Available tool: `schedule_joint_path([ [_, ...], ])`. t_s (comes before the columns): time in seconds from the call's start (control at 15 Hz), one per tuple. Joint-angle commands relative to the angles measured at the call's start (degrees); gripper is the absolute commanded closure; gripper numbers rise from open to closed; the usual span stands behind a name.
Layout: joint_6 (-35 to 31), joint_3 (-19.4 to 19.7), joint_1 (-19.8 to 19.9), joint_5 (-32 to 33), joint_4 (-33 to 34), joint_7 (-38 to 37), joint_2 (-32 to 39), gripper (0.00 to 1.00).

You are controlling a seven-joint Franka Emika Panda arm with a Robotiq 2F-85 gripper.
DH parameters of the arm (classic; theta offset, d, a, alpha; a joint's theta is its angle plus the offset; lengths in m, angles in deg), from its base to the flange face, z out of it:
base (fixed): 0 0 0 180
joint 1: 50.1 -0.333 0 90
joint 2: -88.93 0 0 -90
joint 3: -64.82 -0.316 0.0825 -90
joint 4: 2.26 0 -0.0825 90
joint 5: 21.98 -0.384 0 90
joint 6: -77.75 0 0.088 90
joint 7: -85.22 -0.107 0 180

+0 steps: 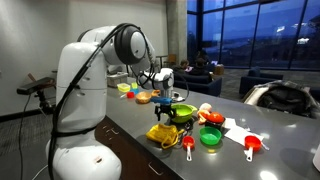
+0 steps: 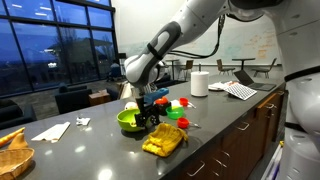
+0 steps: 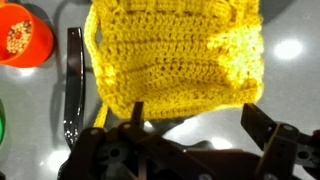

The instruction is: Fold the yellow cloth and use it to wipe the table

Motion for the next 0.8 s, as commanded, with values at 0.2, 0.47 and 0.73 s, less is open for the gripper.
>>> schedule_joint_path([
  [0.2, 1.41, 0.66, -1.60, 2.80, 1.06, -8.38, -2.95, 0.00],
  [0.47, 4.87, 1.01, -1.51, 5.79, 0.56, -11.34, -6.16, 0.00],
  [0.73, 9.10, 1.10, -0.45, 7.14, -0.54, -10.75, -10.85, 0.00],
])
